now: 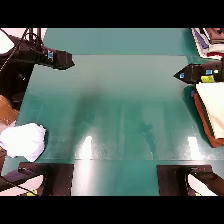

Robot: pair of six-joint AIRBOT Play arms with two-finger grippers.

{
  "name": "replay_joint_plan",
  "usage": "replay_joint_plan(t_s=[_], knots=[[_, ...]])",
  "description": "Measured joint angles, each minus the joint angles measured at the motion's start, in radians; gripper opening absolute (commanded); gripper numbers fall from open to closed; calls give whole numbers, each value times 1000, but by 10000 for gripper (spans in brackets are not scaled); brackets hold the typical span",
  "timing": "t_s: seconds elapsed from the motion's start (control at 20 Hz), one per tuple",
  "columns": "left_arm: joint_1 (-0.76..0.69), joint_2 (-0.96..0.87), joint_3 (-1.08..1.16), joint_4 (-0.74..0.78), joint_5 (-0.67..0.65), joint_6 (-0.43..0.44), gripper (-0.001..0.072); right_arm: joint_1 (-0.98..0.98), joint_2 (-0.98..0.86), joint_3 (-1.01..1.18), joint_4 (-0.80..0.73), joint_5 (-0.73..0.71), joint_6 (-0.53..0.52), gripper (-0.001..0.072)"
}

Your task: Fold the shirts.

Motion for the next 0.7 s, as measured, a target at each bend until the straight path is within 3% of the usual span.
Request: replay_joint_plan(t_s=[0.7], knots=[[0,0,0,-10,24,-2,24,1,0,0,2,0,0,20]])
